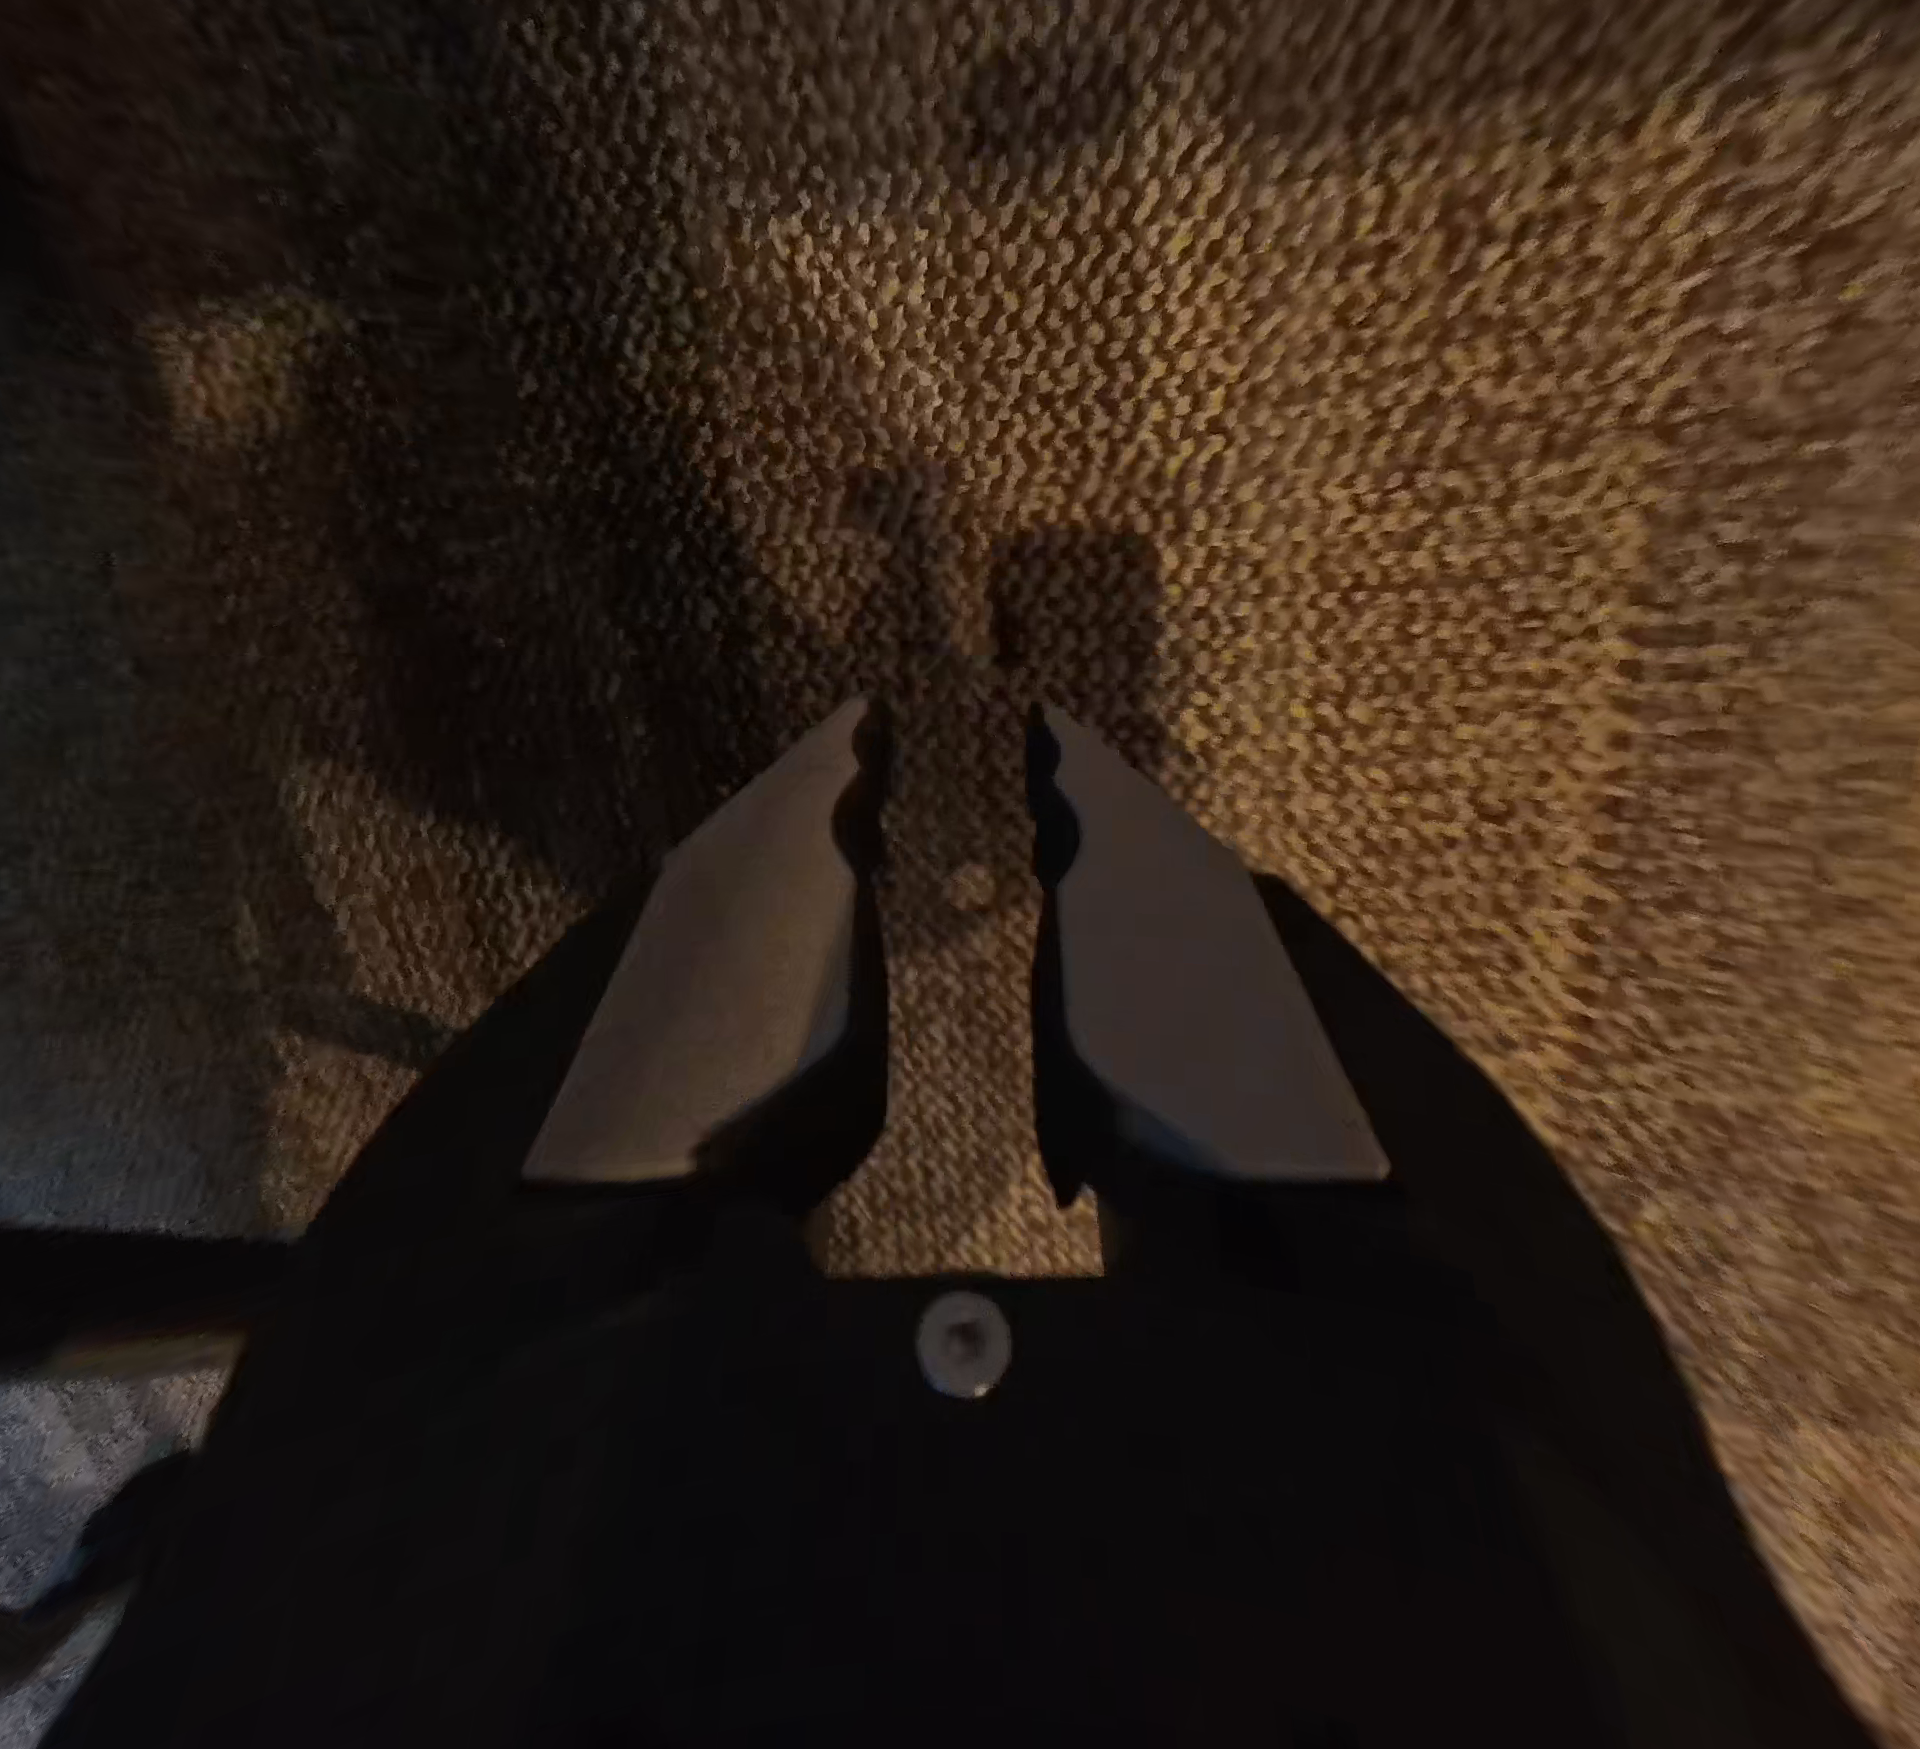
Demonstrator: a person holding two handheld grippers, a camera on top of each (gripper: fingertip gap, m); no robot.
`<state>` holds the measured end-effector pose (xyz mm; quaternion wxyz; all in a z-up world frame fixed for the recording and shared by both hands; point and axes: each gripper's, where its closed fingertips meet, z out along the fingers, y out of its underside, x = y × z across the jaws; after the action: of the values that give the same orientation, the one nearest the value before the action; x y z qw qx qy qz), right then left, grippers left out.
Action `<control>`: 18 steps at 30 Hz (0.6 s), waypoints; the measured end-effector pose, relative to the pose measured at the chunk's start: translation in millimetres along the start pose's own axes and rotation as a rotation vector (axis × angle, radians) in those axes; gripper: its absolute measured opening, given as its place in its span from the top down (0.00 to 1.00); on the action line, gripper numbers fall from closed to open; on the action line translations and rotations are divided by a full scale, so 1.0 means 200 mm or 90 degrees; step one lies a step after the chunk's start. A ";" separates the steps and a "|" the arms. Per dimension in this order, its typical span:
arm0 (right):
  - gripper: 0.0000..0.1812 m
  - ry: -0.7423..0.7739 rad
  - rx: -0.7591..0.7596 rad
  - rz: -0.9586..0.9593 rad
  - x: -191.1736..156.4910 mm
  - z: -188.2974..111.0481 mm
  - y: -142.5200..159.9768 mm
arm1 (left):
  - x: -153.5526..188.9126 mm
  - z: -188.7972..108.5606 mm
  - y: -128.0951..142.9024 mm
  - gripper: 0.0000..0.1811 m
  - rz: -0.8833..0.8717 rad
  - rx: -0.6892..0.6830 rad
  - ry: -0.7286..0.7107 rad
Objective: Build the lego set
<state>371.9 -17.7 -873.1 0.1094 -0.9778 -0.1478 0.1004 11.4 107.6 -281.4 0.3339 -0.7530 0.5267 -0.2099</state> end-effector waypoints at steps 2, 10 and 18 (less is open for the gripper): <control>0.87 -0.006 -0.008 0.027 -0.02 0.11 0.03 | 0.00 0.00 -0.01 0.67 -0.005 0.001 -0.017; 0.86 0.043 -0.036 0.045 0.03 0.28 0.11 | 0.00 0.01 0.00 0.67 -0.037 -0.001 -0.008; 0.87 0.076 -0.075 0.035 0.05 0.38 0.11 | 0.02 0.00 0.00 0.72 -0.023 0.002 0.001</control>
<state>369.6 -20.8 -953.2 0.0572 -0.9905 -0.1195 0.0364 13.0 103.7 -282.1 0.3311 -0.7617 0.5128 -0.2172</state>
